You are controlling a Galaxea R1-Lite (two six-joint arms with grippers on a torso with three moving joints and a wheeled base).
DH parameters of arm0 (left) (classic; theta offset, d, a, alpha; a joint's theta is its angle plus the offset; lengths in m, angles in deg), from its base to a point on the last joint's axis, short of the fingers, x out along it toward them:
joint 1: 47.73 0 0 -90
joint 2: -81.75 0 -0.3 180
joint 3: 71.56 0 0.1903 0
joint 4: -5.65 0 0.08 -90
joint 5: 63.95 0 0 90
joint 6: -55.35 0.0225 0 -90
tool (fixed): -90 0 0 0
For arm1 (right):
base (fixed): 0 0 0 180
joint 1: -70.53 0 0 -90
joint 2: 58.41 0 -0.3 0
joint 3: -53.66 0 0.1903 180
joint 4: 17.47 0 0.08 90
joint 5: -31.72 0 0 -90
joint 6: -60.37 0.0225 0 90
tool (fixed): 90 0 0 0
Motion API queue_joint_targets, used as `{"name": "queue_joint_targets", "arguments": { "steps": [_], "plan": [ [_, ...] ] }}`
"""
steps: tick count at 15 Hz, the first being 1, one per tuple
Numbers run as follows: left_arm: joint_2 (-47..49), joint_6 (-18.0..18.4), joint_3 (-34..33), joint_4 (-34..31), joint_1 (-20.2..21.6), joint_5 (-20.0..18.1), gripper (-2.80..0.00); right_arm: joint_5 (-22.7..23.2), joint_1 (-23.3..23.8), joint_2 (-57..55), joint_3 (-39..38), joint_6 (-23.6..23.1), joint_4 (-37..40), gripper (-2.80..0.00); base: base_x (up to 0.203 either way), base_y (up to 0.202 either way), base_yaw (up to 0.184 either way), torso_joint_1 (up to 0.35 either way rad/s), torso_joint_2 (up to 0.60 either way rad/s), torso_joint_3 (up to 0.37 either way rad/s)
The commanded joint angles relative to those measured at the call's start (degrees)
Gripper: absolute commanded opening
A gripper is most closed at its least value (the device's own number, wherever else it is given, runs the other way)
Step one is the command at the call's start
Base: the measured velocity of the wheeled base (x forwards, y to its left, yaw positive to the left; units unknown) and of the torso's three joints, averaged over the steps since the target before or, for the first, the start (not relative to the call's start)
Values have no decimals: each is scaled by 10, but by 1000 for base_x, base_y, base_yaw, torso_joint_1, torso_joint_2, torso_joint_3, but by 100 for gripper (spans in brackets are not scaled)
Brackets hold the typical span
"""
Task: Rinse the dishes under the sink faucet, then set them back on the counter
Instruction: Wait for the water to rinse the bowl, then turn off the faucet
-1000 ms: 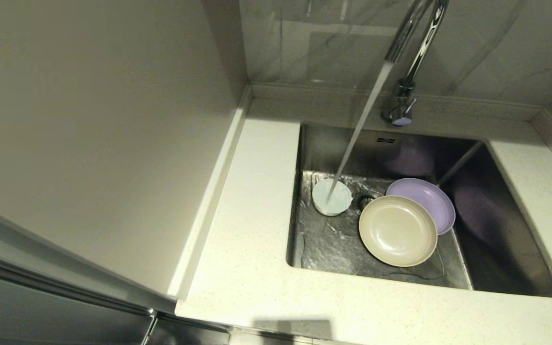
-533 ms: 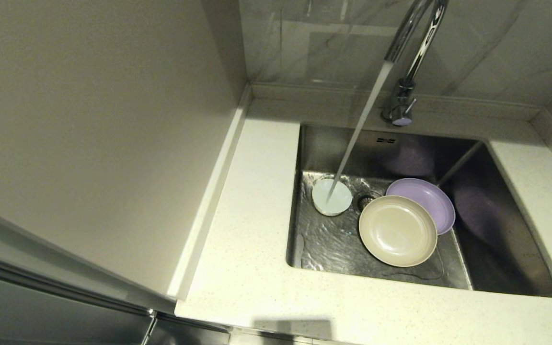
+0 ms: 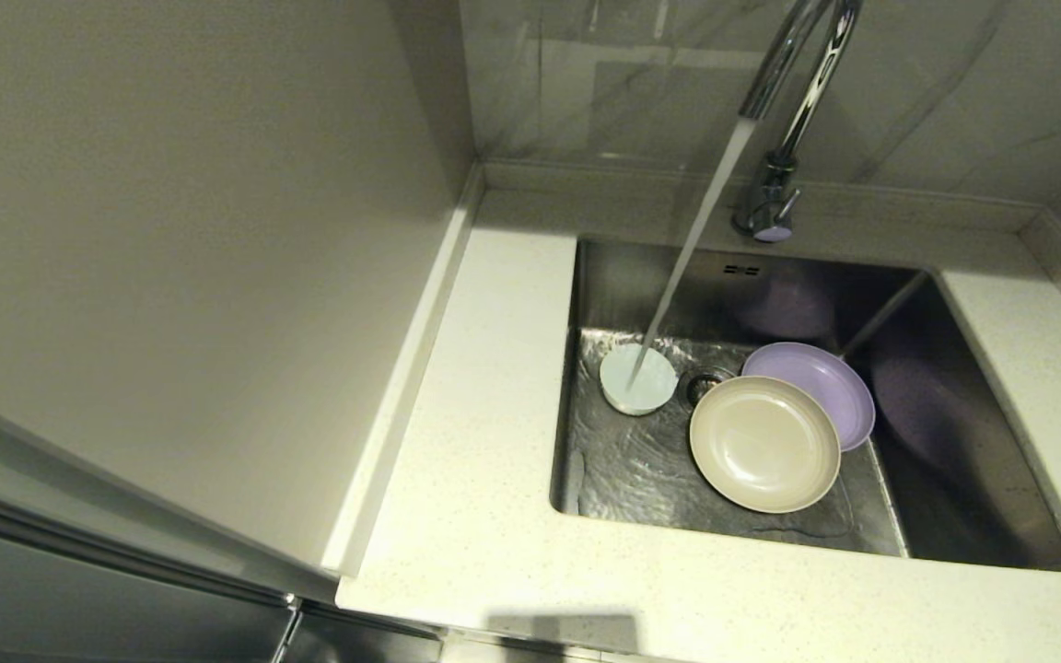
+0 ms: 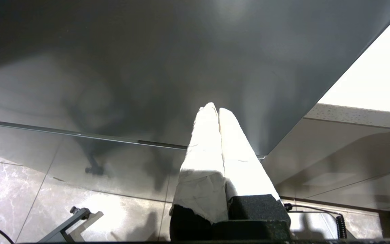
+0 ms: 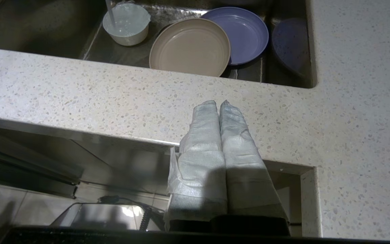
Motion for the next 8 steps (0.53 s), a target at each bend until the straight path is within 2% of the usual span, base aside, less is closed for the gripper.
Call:
{"name": "queue_joint_targets", "arguments": {
  "steps": [1,8],
  "plan": [
    [-1,0,0,0,0,0,-280,-2,0,0,0,6,-1,-280,0,0,0,0,0,0],
    [-1,0,0,0,0,0,-280,-3,0,0,0,7,-1,-280,0,0,0,0,0,0]
  ]
}}
